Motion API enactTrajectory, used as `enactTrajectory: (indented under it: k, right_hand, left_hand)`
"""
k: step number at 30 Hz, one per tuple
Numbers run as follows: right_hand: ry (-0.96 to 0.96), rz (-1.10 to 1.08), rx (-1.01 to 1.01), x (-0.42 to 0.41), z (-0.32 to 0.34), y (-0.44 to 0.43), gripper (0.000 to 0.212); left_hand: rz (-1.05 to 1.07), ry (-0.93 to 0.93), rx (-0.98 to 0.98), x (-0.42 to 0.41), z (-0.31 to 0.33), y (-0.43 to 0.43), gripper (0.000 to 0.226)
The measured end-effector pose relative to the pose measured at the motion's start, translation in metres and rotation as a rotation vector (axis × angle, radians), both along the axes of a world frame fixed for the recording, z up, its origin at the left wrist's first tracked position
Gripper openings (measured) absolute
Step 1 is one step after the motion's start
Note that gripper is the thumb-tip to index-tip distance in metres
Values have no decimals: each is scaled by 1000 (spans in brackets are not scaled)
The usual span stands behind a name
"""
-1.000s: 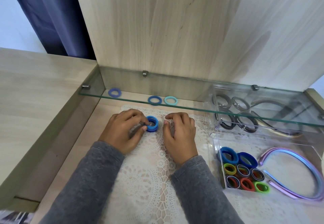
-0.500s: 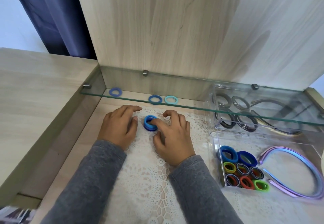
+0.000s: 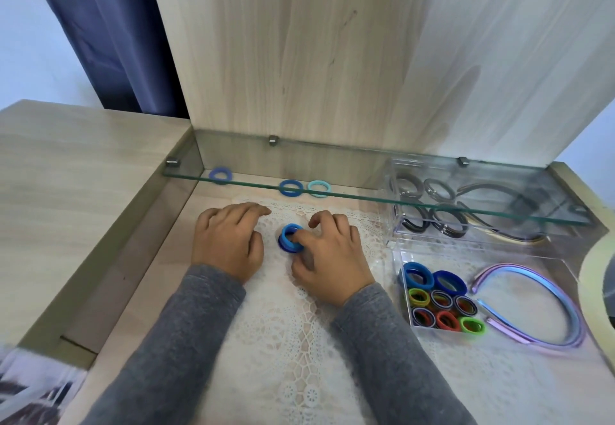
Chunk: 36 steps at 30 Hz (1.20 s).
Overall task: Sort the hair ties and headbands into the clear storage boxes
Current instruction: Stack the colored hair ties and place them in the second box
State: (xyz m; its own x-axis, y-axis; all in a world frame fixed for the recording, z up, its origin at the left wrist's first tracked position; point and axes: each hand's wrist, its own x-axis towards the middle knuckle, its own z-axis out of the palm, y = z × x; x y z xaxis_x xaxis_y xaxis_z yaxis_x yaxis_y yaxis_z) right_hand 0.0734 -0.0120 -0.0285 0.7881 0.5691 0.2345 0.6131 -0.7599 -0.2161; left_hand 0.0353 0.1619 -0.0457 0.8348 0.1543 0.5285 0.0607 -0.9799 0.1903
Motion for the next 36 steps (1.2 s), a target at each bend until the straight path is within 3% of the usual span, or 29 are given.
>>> enactTrajectory:
  k: [12,27,36]
  right_hand:
    - [29,78,-155,-18,26,-24,26]
    - [-205,150,-144,-23,41,-57,11]
    - [-348,111,-215,-11,84,-114,23]
  left_hand:
    - [-94,110,-340,-28,-8,-45,58]
    - [-185,118,-490,-50,9,-78,58]
    - [-293,91,-532,-30,44,-128,58]
